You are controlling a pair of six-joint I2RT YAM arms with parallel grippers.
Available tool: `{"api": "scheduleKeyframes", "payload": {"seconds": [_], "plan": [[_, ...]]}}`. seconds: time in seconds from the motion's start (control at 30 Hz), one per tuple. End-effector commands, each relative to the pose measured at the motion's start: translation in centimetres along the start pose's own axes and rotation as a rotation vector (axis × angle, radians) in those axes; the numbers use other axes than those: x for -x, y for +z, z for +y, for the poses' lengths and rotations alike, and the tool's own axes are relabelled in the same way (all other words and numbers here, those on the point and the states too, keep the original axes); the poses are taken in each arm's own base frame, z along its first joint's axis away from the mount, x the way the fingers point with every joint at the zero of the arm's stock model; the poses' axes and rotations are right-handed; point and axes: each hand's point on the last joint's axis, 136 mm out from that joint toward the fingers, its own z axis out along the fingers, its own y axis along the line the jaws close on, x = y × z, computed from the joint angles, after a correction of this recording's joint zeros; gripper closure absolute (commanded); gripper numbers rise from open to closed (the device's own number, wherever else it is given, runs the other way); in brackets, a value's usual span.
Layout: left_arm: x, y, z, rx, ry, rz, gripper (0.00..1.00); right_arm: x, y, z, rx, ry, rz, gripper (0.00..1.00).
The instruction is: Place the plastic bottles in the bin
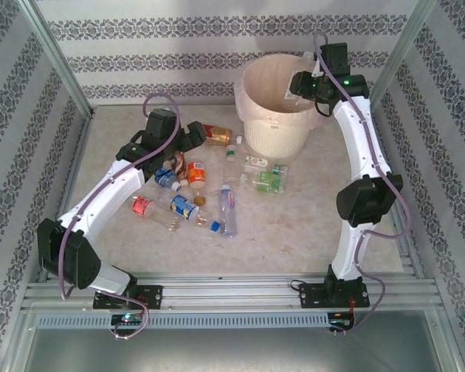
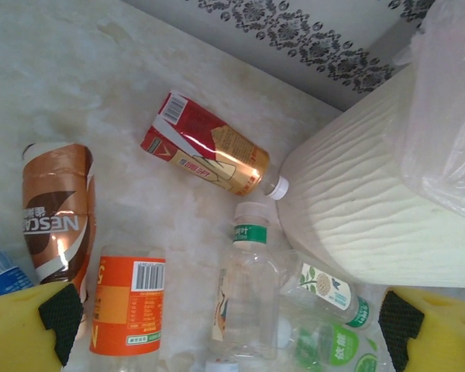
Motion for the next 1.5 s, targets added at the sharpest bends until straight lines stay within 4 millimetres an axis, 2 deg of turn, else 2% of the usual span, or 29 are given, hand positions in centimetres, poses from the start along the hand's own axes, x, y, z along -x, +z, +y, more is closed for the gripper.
{"api": "scheduleKeyframes", "payload": {"seconds": [0.0,0.17,0.37,0.5,0.63,0.87,1.07,1.17,1.37,1.47], "plan": [[-0.1,-0.4,1.5,0.061,0.017,0.004,0.00,0.4,-0.1,-2.0,-0.090,0.005,-0.009,0.50],[-0.2,-0.1,1.8,0.082,0.021,0.011,0.00,0.7,-0.3,-2.8,-0.140,0.021,-0.026,0.38],[-0.4,0.1,1.9,0.089,0.022,0.024,0.00,1.8,-2.0,-3.5,-0.189,0.024,-0.093,0.22],[-0.5,0.2,2.1,0.096,0.020,0.028,0.00,2.2,-3.0,-3.3,-0.174,0.030,-0.131,0.19],[-0.6,0.1,2.2,0.100,0.020,0.029,0.00,2.3,-4.1,-2.6,-0.139,0.022,-0.154,0.18],[-0.7,0.2,2.5,0.118,0.012,0.028,0.00,2.2,-6.6,0.4,0.009,-0.041,-0.193,0.14],[-0.8,0.6,3.0,0.139,-0.005,0.025,0.00,0.7,-9.4,3.8,0.166,-0.107,-0.255,0.08],[-0.9,1.0,3.1,0.142,-0.016,0.029,0.00,-0.7,-10.4,5.4,0.242,-0.124,-0.264,0.04],[-1.4,1.9,3.1,0.147,-0.029,0.057,0.00,-5.1,-12.2,7.2,0.329,-0.170,-0.254,0.02],[-1.6,2.2,3.2,0.153,-0.034,0.066,0.00,-8.0,-12.9,8.8,0.464,-0.182,-0.242,0.02]]}}
